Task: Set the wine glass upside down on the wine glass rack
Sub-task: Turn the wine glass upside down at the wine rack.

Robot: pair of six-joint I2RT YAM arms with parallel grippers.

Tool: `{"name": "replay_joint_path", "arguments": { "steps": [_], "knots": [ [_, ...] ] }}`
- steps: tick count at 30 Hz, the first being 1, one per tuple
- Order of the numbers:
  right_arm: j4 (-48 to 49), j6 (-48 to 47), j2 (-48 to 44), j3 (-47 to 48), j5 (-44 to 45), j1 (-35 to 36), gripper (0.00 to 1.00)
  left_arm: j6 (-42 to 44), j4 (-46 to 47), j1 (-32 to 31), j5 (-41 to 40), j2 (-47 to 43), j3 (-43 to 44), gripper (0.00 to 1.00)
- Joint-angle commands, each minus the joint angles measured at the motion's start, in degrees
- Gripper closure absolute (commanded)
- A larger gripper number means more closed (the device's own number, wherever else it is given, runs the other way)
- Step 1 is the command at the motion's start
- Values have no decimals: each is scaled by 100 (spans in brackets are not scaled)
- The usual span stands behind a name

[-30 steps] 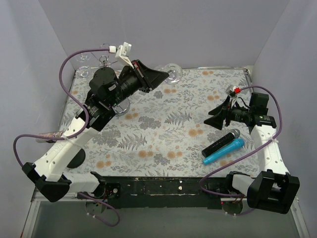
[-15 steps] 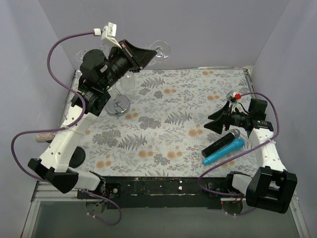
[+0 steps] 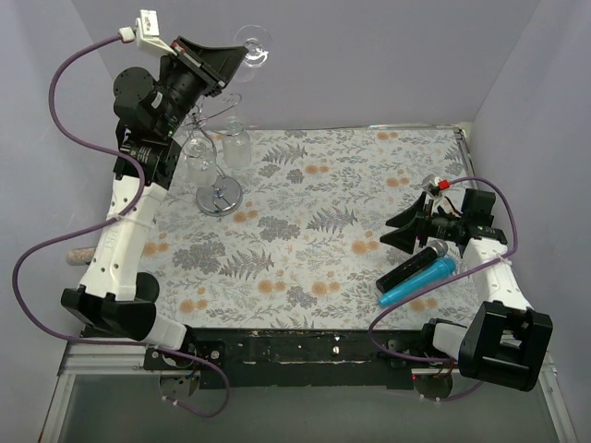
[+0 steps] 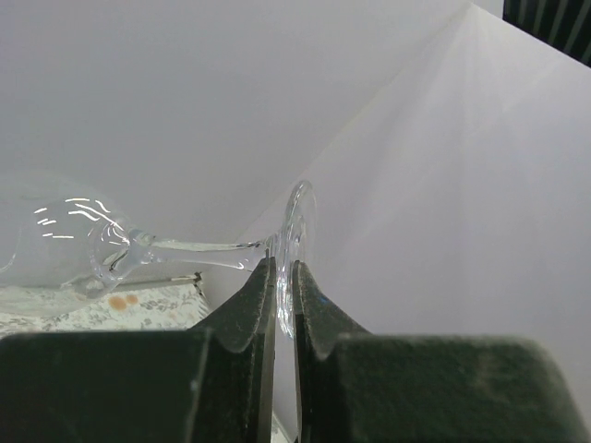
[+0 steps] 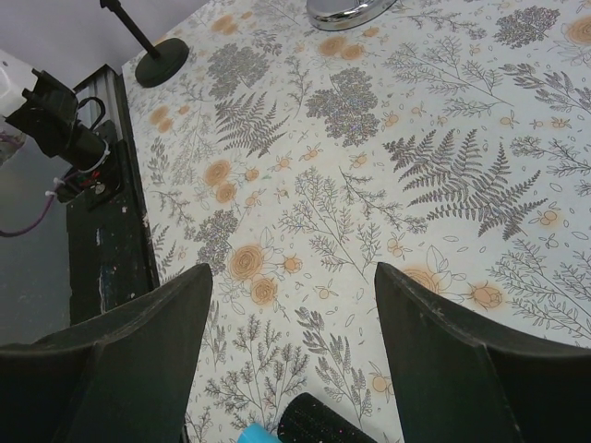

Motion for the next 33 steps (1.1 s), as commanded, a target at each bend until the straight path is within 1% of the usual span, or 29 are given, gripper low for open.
{"name": "replay_joint_path", "arguments": {
  "steps": [1, 10, 18, 23, 28, 33],
  "knots": [
    [-44, -305, 91, 74, -285, -22, 21, -455, 794, 590, 128, 73, 239, 100],
    [-158, -402, 205, 109, -408, -22, 21, -1210, 1374, 2137, 365, 319, 187, 100],
    [-246, -490, 293, 118, -443, -22, 21, -1843, 1822, 3034, 594, 723, 134, 100],
    [-299, -543, 354, 135, -469, -22, 21, -2046, 1972, 3211, 603, 1013, 195, 100],
    [-413, -639, 407, 179, -504, -22, 21, -2063, 1902, 3228, 585, 1303, 327, 100],
    [-501, -710, 442, 206, -513, -22, 21, -2090, 1849, 3211, 585, 1453, 231, 100]
  ]
}}
